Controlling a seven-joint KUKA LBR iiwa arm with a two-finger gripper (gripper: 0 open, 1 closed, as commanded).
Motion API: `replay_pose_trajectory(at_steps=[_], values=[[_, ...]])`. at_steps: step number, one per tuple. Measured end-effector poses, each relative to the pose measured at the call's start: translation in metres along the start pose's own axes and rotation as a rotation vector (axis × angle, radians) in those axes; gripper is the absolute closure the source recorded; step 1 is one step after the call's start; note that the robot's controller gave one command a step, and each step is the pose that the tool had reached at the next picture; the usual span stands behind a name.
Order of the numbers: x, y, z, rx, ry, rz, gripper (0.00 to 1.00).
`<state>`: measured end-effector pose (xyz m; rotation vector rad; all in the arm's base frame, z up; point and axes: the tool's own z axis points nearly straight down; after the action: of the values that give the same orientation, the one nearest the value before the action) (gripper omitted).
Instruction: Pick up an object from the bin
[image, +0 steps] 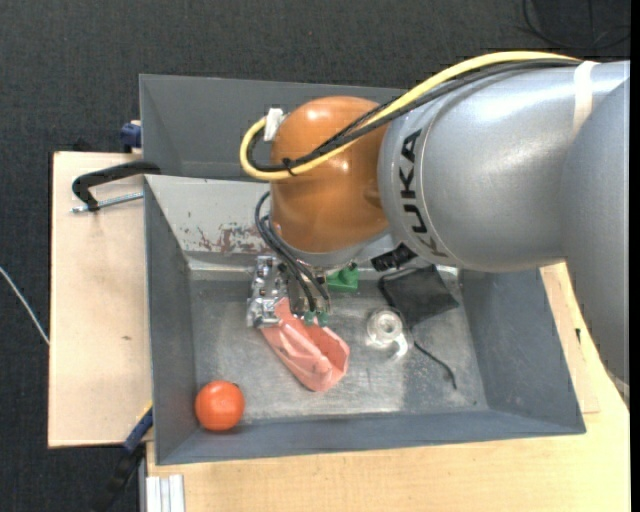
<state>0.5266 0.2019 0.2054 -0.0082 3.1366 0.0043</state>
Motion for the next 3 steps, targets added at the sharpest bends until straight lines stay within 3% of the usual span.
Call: replay_pose_trajectory(at_steps=[1,2,3], values=[[0.005,0.007,0.022,0.002,0.005,0.008,0.0],[0.005,0.007,0.022,0.002,0.006,0.008,0.0],[0.004,0.009,0.065,-0.001,-0.001,0.074,0.0]])
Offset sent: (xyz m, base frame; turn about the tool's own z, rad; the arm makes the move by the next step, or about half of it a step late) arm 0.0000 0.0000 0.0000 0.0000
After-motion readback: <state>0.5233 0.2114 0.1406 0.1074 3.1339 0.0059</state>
